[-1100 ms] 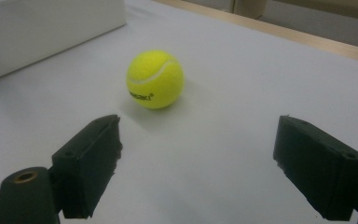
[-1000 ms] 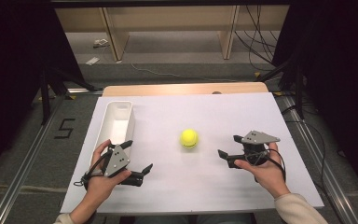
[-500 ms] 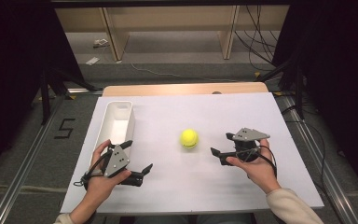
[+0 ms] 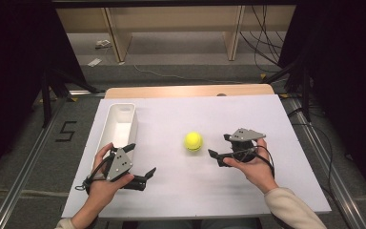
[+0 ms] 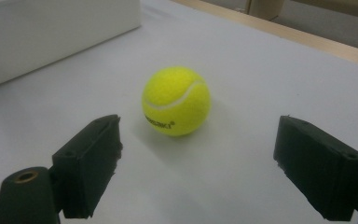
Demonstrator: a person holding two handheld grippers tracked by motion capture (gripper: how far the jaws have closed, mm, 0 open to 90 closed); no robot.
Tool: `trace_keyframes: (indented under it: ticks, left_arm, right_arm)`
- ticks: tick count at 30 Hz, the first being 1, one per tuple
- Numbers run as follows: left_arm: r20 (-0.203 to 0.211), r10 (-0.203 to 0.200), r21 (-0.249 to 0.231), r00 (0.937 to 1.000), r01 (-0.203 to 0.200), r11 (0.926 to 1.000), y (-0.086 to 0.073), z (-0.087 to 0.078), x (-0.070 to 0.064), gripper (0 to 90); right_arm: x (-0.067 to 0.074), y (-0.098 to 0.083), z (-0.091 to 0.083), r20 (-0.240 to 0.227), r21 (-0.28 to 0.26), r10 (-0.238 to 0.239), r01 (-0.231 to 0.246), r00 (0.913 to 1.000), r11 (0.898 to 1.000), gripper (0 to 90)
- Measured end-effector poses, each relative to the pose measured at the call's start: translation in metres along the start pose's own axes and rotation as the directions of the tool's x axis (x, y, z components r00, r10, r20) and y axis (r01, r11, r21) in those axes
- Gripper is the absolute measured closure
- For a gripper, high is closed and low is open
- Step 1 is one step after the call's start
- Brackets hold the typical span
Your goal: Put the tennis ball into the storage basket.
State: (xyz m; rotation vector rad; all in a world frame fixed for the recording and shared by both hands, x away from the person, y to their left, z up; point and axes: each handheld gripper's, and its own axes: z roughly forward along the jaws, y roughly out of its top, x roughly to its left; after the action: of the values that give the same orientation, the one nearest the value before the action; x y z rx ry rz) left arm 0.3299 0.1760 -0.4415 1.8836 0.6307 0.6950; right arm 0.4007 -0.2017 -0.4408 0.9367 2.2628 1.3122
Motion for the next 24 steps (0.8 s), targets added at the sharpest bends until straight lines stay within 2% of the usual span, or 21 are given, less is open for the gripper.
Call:
trace_keyframes:
  ticks: [24]
  left_arm:
    - [0.002,0.001,-0.002,1.0000,-0.001,1.0000,0.000,0.000,0.000,0.0]
  right_arm:
    - [0.005,0.011,0.030,-0.023,0.023,-0.008,0.008,0.9997,1.000,15.6]
